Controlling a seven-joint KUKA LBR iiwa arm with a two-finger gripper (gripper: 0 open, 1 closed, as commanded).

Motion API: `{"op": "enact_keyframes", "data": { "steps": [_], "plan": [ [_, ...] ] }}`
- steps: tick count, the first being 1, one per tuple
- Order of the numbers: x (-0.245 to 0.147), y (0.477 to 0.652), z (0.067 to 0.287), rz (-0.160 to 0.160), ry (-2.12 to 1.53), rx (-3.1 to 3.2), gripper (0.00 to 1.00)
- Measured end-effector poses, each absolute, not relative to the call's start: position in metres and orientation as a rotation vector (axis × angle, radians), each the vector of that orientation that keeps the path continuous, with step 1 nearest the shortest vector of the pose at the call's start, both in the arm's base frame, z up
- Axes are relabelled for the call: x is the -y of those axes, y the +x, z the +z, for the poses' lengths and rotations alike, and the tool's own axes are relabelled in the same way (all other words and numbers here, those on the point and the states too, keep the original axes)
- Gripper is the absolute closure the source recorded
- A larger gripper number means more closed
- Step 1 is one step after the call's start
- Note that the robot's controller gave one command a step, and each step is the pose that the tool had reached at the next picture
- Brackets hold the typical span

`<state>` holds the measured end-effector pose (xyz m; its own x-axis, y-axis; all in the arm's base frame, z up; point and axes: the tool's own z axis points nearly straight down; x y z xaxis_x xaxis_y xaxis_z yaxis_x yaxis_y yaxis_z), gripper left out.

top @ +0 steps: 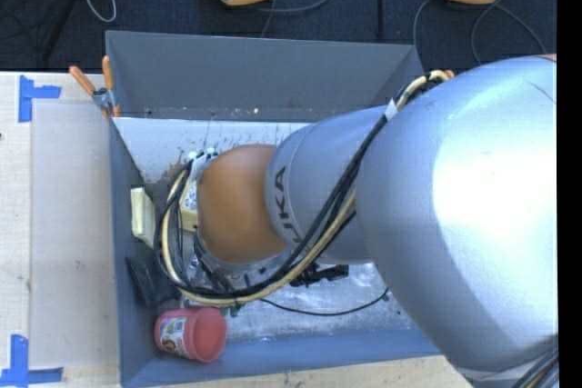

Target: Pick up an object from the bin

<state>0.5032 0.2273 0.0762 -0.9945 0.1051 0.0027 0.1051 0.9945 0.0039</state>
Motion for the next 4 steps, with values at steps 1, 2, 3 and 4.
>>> {"op": "enact_keyframes", "data": {
  "steps": [1,2,3,4],
  "plan": [
    [-0.227,0.503,0.076,-0.007,-0.167,3.135,1.0],
    [-0.227,0.503,0.076,-0.007,-0.168,3.135,1.0],
    [-0.222,0.493,0.108,0.004,-0.274,3.124,1.0],
    [-0.205,0.486,0.157,0.003,-0.119,3.136,1.0]
  ]
}}
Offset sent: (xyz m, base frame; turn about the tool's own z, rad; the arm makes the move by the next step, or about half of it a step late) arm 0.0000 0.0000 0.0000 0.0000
